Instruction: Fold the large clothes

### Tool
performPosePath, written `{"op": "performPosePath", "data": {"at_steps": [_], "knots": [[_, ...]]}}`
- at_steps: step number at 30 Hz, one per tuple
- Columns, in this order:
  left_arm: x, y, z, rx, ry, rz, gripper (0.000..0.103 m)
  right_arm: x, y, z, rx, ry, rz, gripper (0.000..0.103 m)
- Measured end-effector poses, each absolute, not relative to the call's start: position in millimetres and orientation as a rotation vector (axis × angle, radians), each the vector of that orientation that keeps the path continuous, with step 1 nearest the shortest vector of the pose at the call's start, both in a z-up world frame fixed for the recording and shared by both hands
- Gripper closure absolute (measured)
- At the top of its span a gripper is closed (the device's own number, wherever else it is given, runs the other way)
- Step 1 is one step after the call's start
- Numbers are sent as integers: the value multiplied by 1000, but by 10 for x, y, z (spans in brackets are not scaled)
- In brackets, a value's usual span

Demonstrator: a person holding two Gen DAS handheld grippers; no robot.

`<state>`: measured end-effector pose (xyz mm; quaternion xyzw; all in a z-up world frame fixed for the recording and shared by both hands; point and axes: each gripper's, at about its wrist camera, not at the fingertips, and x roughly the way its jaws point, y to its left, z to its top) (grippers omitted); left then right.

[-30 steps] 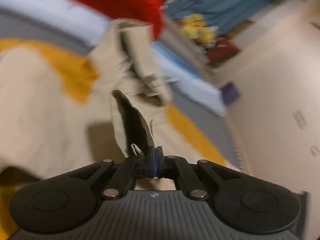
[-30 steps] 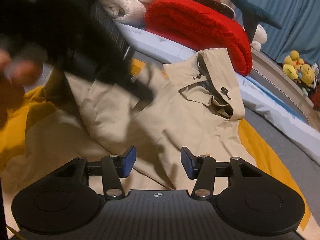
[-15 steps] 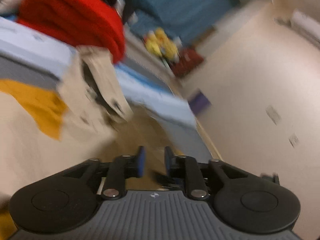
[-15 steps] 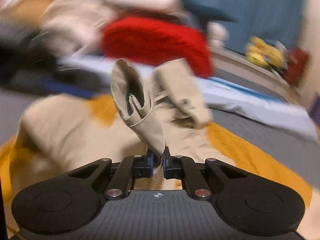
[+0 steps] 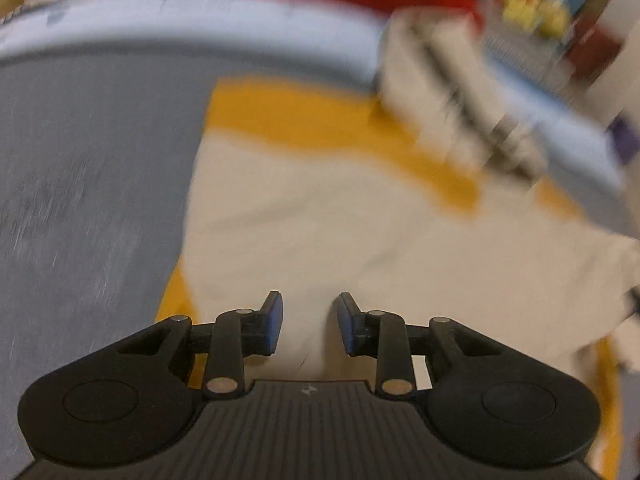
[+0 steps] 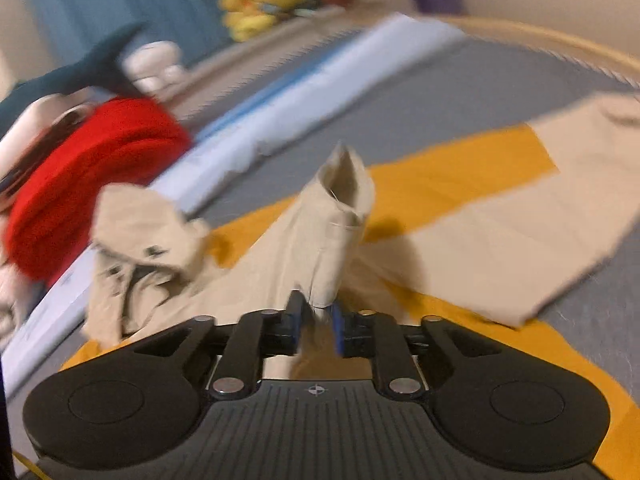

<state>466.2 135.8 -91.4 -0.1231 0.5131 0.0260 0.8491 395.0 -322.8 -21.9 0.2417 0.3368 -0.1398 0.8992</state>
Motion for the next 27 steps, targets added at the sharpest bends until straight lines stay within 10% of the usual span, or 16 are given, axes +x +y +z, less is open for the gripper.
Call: {"op": "performPosePath", "data": {"at_steps": [10,17,27], "knots": [[4621,1254,-954,-236,1096,25,61,4027,-3330,-293,518,735,-242,52],[4566,1119,-811,-200,1064,18,56,4149,-3358,-699,499,955,-282,53],[4200,602,-294,-50,901,-46,44,3999,-3260,-19,309,722,-199,53]]}}
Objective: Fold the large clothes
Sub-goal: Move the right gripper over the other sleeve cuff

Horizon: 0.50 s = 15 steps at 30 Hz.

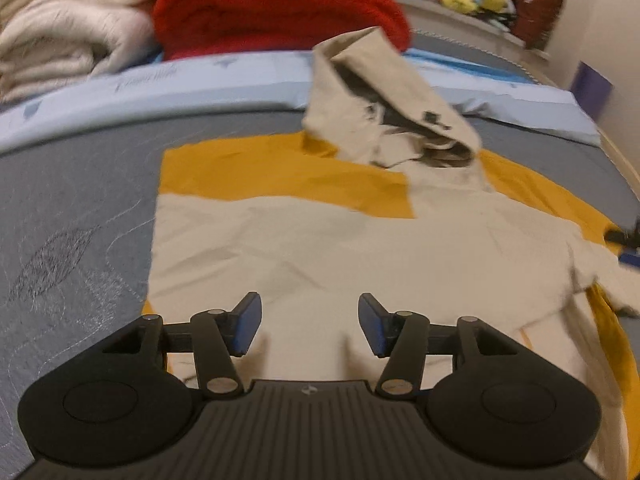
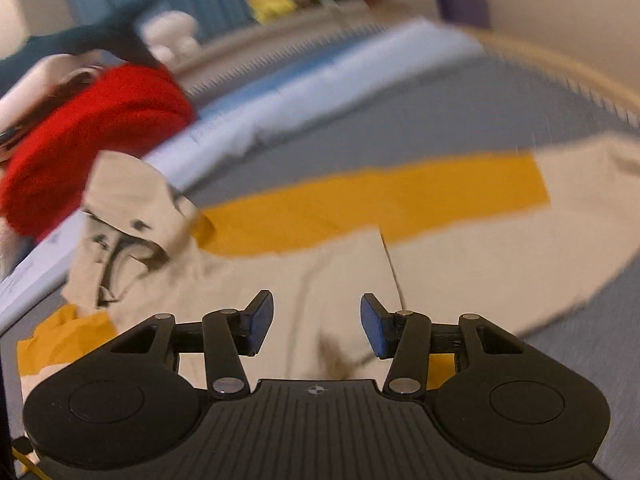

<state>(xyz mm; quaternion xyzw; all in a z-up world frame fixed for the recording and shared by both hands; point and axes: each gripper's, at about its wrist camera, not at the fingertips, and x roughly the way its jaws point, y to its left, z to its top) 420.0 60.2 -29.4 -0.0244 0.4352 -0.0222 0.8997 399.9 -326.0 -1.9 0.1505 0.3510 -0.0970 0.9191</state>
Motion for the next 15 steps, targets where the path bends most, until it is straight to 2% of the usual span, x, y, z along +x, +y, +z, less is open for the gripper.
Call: {"op": "performPosePath", "data": {"at_steps": [4,12,14,15], "knots": [[4050,372,-212,-12,862,-88,44,3768,-3324,263,204,628,-143,52],[3878,82,-171,27,828,-136,43,3526,-3832,449,148,537,-114,53],[3870,38,-185,31,828,-143,43,3471,-4086,484,171,518,-132,59],[3870,17,-192,34,827,-146,43,3448,-4214,480,184,511,-142,70]]}}
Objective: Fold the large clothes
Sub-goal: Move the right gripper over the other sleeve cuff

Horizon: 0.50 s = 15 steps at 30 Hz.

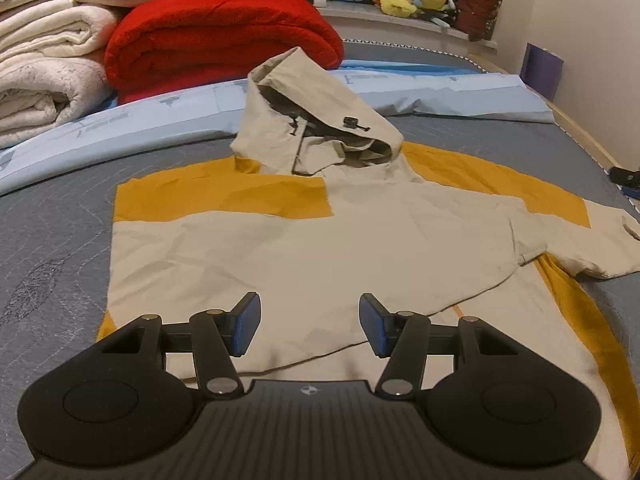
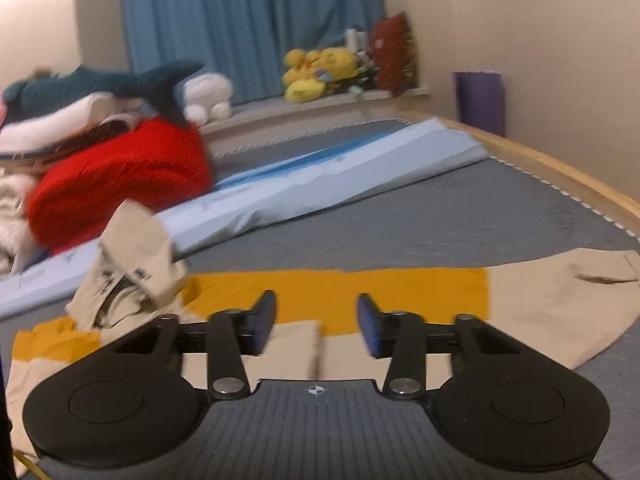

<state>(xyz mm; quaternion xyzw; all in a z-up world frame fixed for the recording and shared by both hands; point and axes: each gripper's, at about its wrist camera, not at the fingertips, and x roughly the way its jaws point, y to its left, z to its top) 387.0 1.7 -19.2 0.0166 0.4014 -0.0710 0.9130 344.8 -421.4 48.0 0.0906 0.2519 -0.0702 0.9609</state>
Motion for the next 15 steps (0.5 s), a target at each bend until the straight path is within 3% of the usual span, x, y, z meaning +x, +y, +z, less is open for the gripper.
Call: {"op": "performPosePath", "data": {"at_steps": [1,15], "knots": [[3872,-4,-200,37,826,-148,43,3423,-4356,480,195,504,-156,74],[3964,-74,-268,31,843,-164,43,3264,-6097,18,287,543,-516,74]]}}
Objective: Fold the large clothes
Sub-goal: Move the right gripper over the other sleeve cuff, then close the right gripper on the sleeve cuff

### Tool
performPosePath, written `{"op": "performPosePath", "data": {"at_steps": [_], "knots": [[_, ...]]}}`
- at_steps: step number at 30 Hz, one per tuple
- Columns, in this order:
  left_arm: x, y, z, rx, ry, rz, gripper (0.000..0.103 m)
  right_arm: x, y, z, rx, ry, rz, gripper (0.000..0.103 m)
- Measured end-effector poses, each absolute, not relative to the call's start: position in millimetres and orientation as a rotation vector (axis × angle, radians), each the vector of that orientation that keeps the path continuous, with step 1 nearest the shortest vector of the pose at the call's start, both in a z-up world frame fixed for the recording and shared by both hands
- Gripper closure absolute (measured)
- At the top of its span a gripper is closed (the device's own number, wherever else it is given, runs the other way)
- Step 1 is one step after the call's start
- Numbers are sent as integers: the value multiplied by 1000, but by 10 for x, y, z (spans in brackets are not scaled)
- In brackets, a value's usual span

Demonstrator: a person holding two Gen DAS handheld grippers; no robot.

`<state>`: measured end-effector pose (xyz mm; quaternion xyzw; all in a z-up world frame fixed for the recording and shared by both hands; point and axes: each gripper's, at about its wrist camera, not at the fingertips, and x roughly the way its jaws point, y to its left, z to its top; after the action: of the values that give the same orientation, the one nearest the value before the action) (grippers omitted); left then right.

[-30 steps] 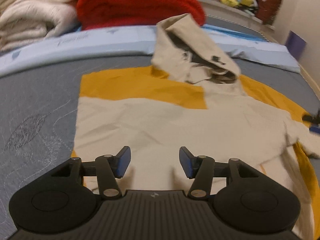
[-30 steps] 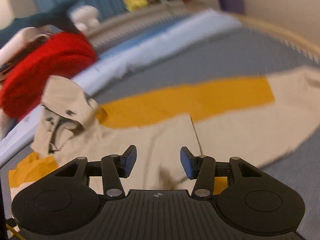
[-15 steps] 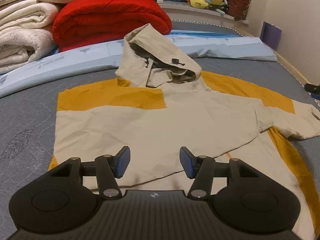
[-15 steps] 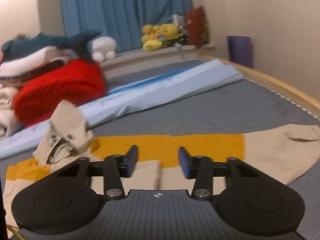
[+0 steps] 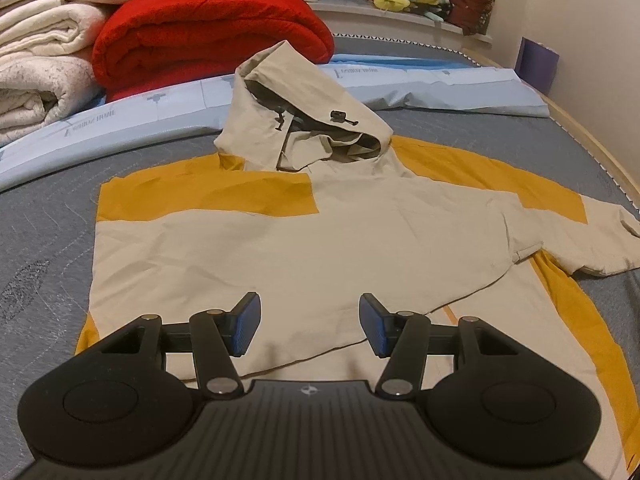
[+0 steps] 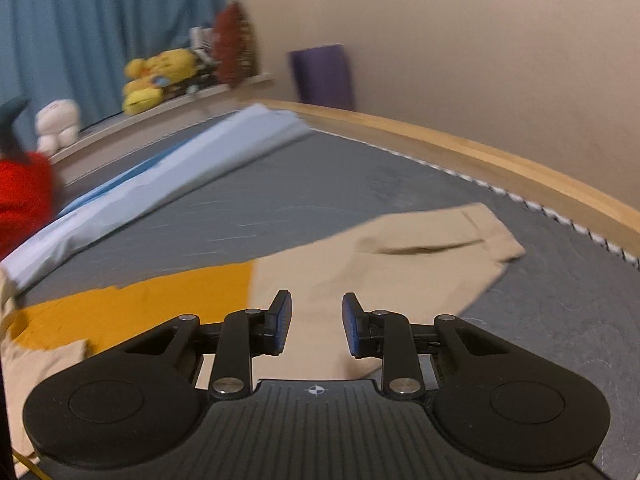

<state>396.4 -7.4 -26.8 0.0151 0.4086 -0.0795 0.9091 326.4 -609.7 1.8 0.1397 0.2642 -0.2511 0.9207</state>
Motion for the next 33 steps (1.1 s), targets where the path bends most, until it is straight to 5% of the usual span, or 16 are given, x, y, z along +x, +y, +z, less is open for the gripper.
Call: {"op": "performPosePath", "data": {"at_steps": [18,33], "knots": [[4046,-120,-396,35,869,-168,43,3177,-7153,-918,859,522,-711,66],[4095,-28,-409,18,873,-156,43,3215,-7297,-1031,918,359,-766,72]]}}
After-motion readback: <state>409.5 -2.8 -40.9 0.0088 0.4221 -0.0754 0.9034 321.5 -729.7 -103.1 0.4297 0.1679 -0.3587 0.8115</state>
